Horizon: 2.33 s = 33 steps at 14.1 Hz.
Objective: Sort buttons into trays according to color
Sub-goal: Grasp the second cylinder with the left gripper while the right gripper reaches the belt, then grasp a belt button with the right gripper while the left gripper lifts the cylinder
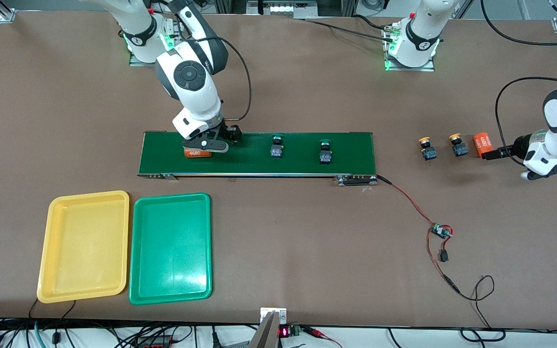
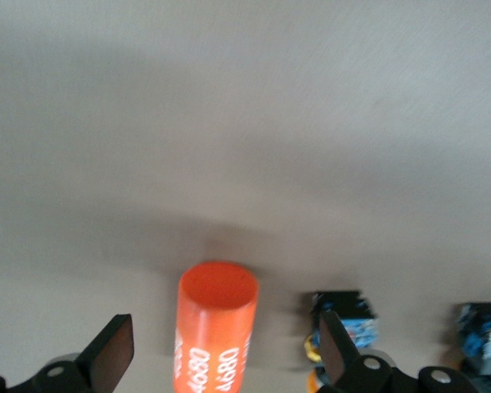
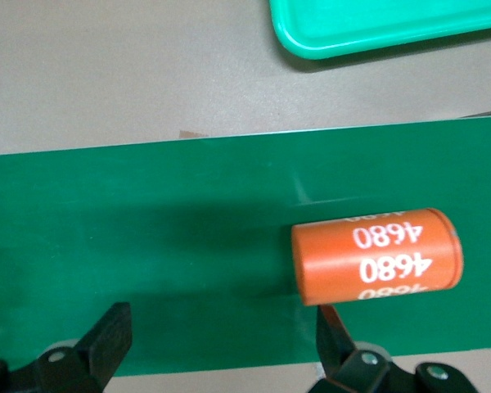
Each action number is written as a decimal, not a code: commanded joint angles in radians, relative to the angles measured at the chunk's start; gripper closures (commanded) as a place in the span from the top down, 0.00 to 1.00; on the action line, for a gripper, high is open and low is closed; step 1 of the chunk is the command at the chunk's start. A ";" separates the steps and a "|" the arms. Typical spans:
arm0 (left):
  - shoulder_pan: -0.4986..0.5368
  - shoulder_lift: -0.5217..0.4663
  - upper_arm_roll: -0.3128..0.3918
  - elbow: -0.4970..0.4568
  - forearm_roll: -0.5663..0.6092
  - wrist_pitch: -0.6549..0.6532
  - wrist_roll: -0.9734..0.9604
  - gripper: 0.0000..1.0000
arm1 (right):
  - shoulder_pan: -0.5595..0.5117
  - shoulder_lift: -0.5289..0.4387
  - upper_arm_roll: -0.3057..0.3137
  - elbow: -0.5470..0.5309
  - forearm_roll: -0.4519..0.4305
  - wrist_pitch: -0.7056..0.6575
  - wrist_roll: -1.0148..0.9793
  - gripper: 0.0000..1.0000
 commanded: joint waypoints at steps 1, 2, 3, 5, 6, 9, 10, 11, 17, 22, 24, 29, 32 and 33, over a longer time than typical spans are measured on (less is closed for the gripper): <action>0.020 -0.015 -0.017 -0.054 0.025 0.008 0.008 1.00 | 0.009 0.008 -0.001 0.025 -0.017 -0.002 0.048 1.00; 0.021 -0.015 -0.017 -0.055 0.042 0.009 0.008 1.00 | 0.009 0.010 -0.001 0.025 -0.018 -0.002 0.071 1.00; 0.021 -0.016 -0.017 -0.064 0.066 0.010 0.008 1.00 | 0.012 0.010 -0.001 0.025 -0.018 -0.002 0.076 1.00; 0.025 -0.011 -0.015 -0.075 0.083 0.030 0.008 1.00 | 0.012 0.010 -0.001 0.026 -0.018 -0.002 0.078 1.00; 0.026 -0.007 -0.014 -0.087 0.083 0.048 0.008 1.00 | 0.011 0.010 -0.001 0.025 -0.018 -0.002 0.078 1.00; 0.028 0.018 -0.011 -0.103 0.105 0.079 0.008 1.00 | 0.008 0.010 -0.001 0.028 -0.017 0.001 0.079 1.00; 0.029 0.030 -0.006 -0.101 0.115 0.084 0.008 1.00 | 0.008 0.011 -0.001 0.032 -0.017 -0.001 0.079 1.00; 0.028 0.033 0.006 -0.101 0.131 0.093 0.008 1.00 | 0.008 0.011 -0.001 0.034 -0.017 0.001 0.079 1.00; 0.025 0.028 0.008 -0.092 0.145 0.075 -0.001 0.35 | 0.029 0.067 0.001 0.164 0.009 -0.035 0.119 1.00; 0.005 -0.019 -0.047 -0.051 0.145 -0.020 0.006 0.02 | 0.077 0.092 -0.001 0.183 0.012 -0.035 0.176 1.00; -0.006 -0.071 -0.157 -0.022 0.143 -0.109 0.002 0.00 | 0.094 0.131 0.001 0.209 0.012 -0.035 0.190 1.00; -0.187 -0.168 -0.193 0.029 0.129 -0.125 0.022 0.00 | 0.111 0.174 -0.001 0.224 0.011 -0.036 0.194 1.00; -0.348 -0.185 -0.192 0.058 0.129 -0.125 0.095 0.00 | 0.107 0.194 -0.002 0.224 0.005 -0.036 0.173 0.80; -0.406 -0.191 -0.192 0.060 0.128 -0.125 0.094 0.00 | 0.106 0.205 -0.002 0.223 0.005 -0.036 0.155 0.70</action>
